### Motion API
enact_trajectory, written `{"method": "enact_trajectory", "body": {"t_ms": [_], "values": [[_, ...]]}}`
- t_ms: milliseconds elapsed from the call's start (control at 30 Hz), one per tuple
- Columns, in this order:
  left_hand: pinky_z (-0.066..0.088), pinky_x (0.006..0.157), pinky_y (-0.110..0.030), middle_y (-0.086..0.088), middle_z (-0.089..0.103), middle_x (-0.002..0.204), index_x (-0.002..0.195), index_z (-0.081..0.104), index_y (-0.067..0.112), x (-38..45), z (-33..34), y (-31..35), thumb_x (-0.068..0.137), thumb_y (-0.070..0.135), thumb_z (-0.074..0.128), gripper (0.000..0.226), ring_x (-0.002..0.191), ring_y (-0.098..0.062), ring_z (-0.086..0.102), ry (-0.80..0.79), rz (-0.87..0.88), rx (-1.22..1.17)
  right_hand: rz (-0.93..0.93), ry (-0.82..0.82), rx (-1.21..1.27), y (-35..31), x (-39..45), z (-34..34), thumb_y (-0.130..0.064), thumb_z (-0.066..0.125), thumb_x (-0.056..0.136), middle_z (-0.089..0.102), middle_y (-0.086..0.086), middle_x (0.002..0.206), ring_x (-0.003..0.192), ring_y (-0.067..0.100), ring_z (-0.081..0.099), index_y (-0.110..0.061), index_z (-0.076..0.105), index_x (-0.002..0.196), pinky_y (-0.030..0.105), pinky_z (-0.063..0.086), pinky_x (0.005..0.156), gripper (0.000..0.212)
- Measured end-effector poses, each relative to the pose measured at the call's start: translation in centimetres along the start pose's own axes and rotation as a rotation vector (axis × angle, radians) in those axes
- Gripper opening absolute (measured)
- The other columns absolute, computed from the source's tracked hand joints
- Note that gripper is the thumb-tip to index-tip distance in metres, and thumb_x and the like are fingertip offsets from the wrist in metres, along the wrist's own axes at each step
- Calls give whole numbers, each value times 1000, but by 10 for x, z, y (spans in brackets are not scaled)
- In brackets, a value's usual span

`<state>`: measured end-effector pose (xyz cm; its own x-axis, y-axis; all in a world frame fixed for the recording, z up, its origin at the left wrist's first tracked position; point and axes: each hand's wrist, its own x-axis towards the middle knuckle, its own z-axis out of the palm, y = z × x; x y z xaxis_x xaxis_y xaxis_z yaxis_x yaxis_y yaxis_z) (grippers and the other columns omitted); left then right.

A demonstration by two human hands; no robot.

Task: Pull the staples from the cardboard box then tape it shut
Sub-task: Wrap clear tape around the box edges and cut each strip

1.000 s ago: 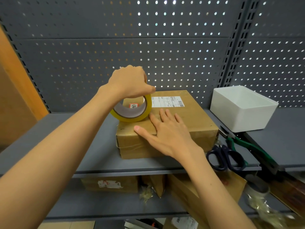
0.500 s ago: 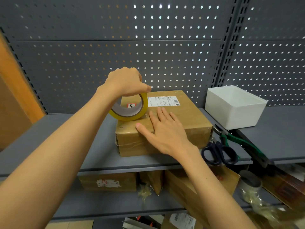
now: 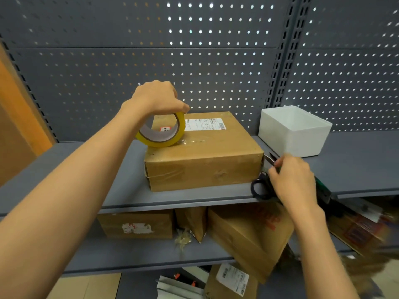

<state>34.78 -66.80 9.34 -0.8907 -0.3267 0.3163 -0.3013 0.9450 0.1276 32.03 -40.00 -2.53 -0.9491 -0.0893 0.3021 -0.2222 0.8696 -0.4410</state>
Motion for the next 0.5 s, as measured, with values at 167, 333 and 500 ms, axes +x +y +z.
{"method": "enact_trajectory", "body": {"t_ms": [167, 333, 500], "values": [[27, 48, -23, -5, 52, 64, 81, 68, 2, 2, 2, 1, 80, 44, 58, 43, 55, -13, 41, 4, -11, 9, -29, -139, -156, -3, -14, 0, -24, 61, 89, 56, 15, 113, 106, 31, 51, -3, 52, 111, 36, 44, 82, 32], [30, 50, -25, -4, 54, 66, 84, 68, 2, 4, 2, -1, 77, 45, 59, 44, 58, -17, 42, -4, -25, 10, -57, -223, -306, -14, -20, 2, -17, 59, 91, 53, 17, 122, 113, 30, 50, -3, 42, 121, 31, 43, 80, 37], [31, 68, -33, -3, 57, 69, 83, 68, 4, 6, 4, -3, 77, 44, 59, 42, 71, -25, 50, 1, -23, 12, -79, -182, -249, -13, -26, 2, -11, 54, 92, 54, 18, 116, 102, 33, 58, -4, 39, 116, 30, 35, 66, 30]]}}
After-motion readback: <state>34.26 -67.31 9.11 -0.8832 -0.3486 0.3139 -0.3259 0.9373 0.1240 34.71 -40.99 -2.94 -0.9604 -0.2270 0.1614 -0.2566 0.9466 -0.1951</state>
